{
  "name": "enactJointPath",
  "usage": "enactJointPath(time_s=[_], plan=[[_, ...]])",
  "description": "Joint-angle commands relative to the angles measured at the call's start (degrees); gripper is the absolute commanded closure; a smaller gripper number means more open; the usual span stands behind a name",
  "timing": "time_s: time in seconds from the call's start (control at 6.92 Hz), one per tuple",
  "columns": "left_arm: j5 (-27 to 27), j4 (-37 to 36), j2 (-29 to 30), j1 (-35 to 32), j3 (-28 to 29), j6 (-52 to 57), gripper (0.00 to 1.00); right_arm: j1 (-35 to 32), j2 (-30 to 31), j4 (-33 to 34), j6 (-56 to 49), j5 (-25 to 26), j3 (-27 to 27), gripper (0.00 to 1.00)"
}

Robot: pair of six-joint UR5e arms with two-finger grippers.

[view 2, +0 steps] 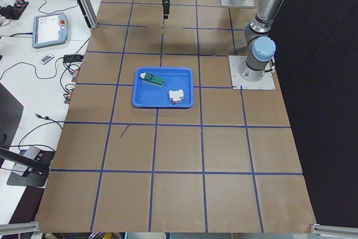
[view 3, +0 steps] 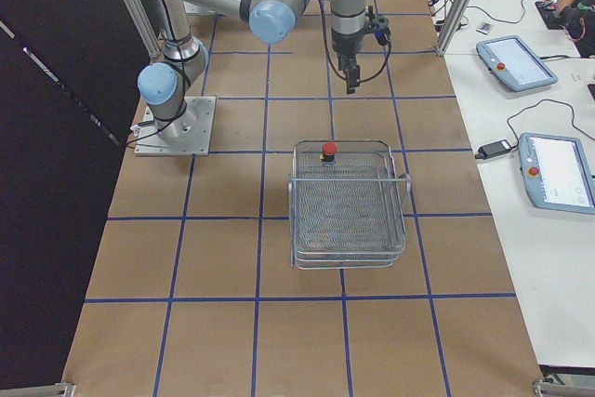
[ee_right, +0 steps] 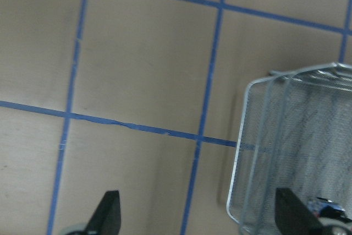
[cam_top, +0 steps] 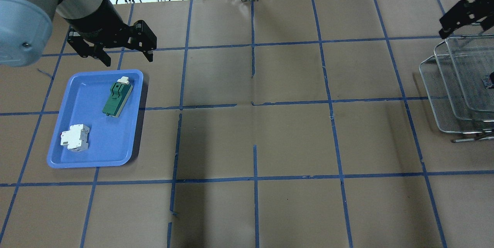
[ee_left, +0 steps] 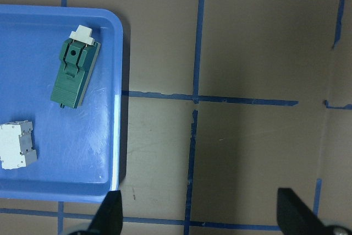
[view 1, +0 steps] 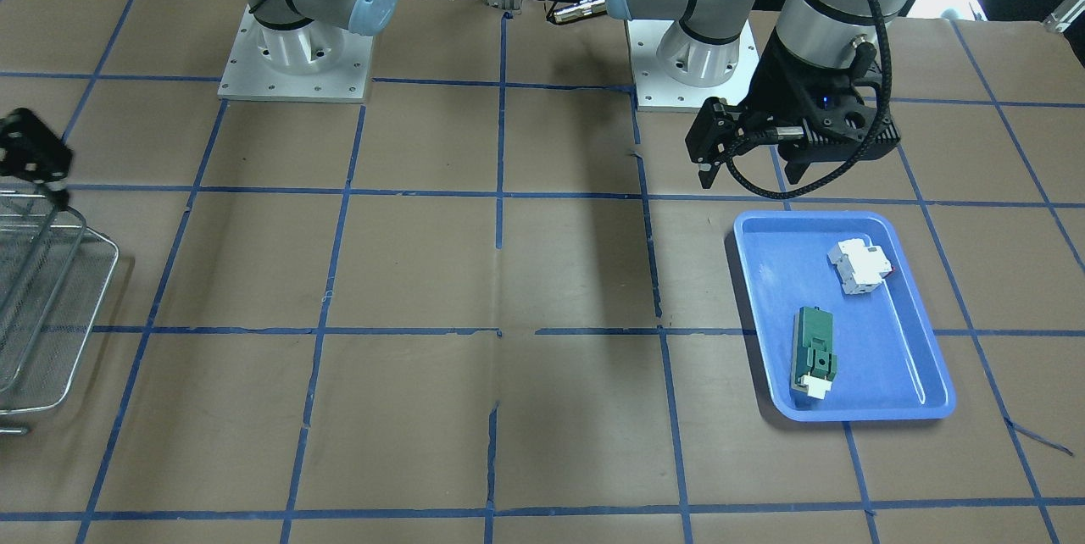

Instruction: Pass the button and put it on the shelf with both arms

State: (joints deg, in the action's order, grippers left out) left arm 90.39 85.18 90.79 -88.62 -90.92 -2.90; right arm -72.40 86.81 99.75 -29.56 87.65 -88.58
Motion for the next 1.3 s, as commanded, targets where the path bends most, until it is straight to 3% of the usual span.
enactJointPath(time_s=[0.0,0.43,1.16], plan=[[-0.82,-0.01,-0.09,0.37,0.21,0.53,0.00,-14.81,-0.32,-0.34,20.55,-2.32,2.52,0.00],[-1.01,4.53,-0.79,0.11,3.11,0.61,0.00,-18.47,1.77,-4.12,23.40,-0.29,2.62,0.00],[-0.92,4.65,-0.79,0.11,3.20,2.73,0.00,-18.65,2.57,-6.59,23.14,-0.20,1.74,0.00]])
